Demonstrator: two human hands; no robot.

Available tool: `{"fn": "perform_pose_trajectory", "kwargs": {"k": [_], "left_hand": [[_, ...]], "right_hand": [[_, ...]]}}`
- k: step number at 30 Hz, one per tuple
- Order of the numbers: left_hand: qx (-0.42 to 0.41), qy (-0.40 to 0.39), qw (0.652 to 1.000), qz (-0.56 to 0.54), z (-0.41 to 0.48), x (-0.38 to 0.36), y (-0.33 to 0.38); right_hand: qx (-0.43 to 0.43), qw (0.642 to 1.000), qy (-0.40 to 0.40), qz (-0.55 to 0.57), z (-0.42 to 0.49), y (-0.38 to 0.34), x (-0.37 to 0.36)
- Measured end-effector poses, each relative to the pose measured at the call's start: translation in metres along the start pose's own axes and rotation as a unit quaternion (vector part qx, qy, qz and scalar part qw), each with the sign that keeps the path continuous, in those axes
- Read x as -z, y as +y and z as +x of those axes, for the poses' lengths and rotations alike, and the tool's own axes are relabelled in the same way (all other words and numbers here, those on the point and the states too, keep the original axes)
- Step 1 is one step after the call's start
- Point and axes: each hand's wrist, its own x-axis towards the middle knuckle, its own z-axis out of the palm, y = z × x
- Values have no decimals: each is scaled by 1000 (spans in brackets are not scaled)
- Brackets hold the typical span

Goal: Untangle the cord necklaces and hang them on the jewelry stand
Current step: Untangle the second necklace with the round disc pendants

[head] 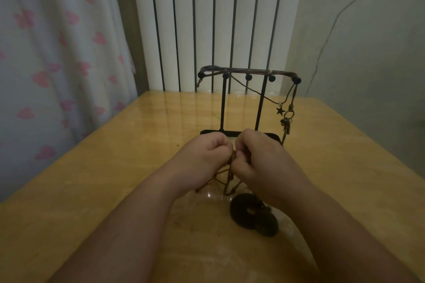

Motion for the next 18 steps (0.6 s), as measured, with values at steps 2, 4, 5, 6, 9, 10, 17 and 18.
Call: {"fn": "perform_pose_trajectory", "kwargs": {"k": [2,4,5,6,9,10,17,18], "left_hand": [[8,-2,1000,-23,-1,0,-1],[19,-5,999,-50,-1,-1,-1],[21,-3,997,-74,-2,-1,-1],[21,4,995,-96,-2,0,1],[8,20,994,-103,0,1,5],[4,20,995,-97,0,0,6],[-19,39,997,-59,-2,5,4],[-23,47,998,-46,-2,4,3]], "right_hand": [[3,998,49,50,-1,0,-3],[-6,990,105,91,0,1,-4],[-7,989,116,92,0,2,-4],[-5,989,116,90,0,3,-4],[-4,992,97,79,0,5,-5],[-7,993,91,77,0,6,-6],[-10,995,46,87,0,7,-2],[-10,995,45,85,-1,8,-1]]}}
